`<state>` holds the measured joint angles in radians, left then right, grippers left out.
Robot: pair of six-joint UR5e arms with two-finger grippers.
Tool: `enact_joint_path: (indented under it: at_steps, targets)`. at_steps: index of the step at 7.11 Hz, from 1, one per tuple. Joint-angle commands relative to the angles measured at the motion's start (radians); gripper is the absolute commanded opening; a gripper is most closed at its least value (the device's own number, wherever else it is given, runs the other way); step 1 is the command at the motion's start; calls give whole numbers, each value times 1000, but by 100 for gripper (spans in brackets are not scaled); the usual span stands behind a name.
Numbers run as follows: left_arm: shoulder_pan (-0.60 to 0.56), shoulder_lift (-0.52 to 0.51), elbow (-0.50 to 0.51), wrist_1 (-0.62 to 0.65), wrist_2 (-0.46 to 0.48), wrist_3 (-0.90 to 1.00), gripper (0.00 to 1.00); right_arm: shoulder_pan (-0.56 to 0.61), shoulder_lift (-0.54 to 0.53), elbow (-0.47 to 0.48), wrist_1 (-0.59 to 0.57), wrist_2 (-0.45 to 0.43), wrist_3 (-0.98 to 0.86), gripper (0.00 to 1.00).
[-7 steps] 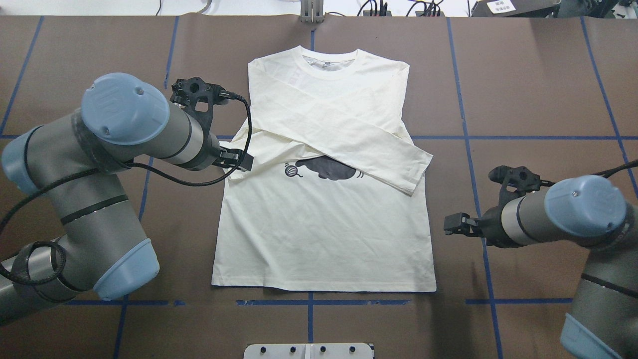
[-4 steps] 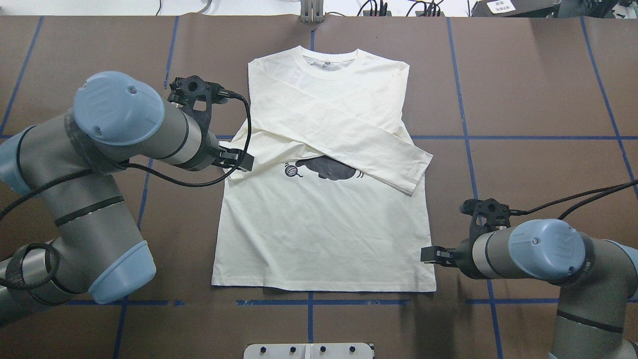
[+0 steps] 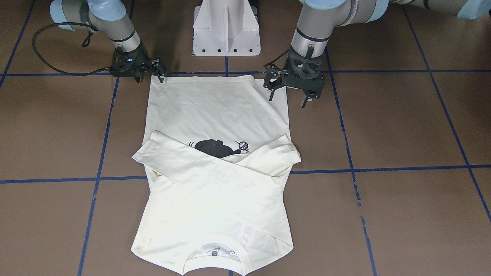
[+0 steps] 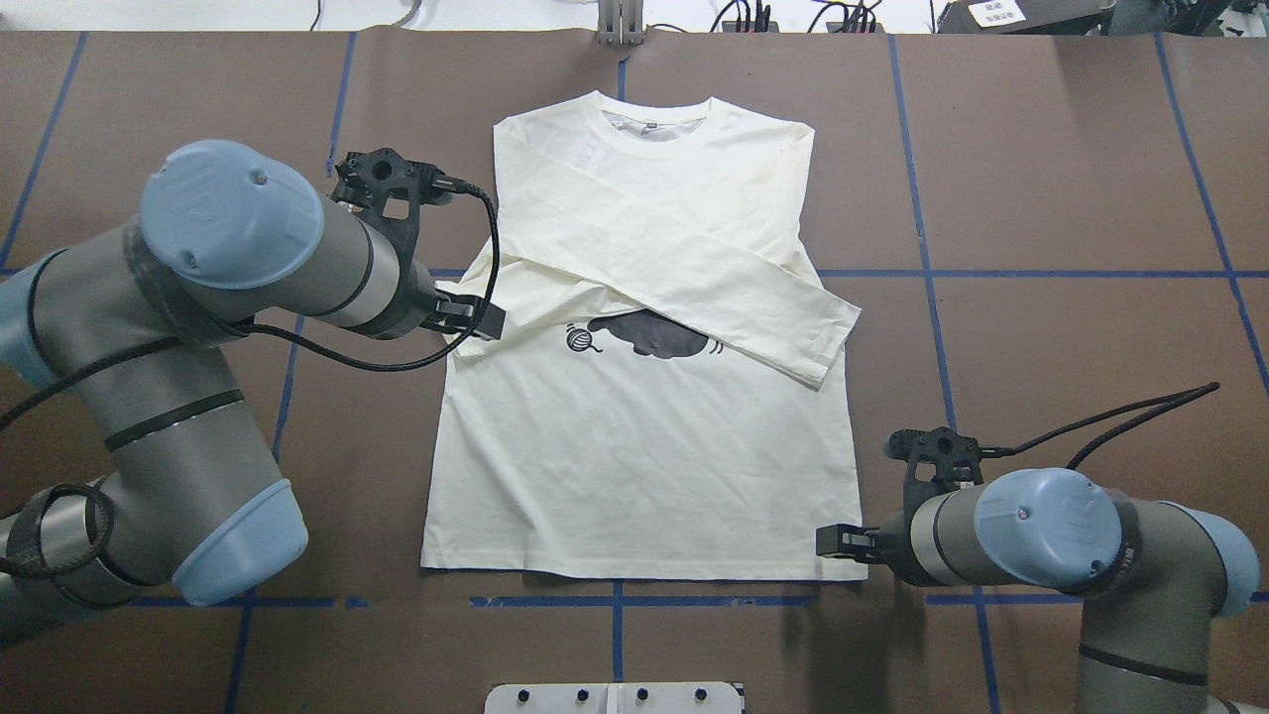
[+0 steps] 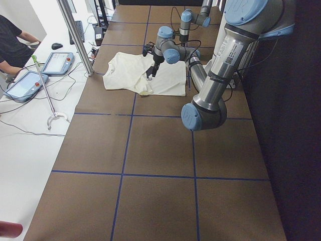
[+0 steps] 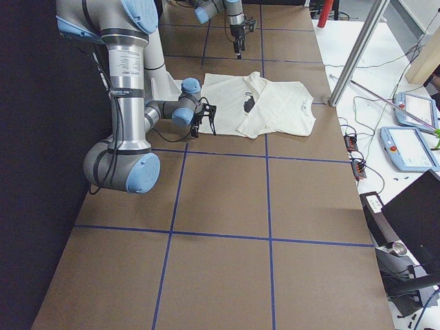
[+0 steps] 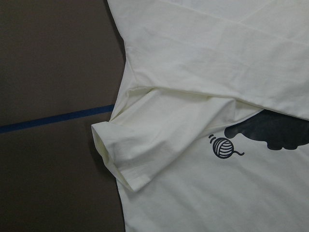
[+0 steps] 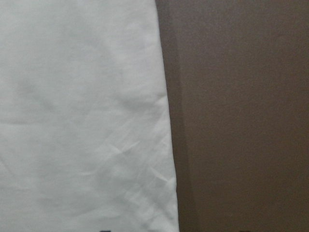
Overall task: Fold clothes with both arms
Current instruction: 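Lower both grippers to the hem corners nearest the robot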
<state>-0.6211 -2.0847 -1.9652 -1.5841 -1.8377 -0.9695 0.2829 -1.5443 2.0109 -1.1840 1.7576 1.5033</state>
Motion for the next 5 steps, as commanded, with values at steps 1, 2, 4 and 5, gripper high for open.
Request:
enact_joint_path:
  at_steps: [1,2,4,5]
  targets:
    - [0,2,-1,1,0,0,99,-5,15,-10,0,5,0,46]
    - [0,2,0,0,0,0,99,-5,24,-11,-26,5,0,29]
    - [3,2,5,0,0,0,99,-5,50,-9,-72,8,-2,2]
    - [4,2,9,0,-2,-2,99,-2,49,-6,-72,11,-2,0]
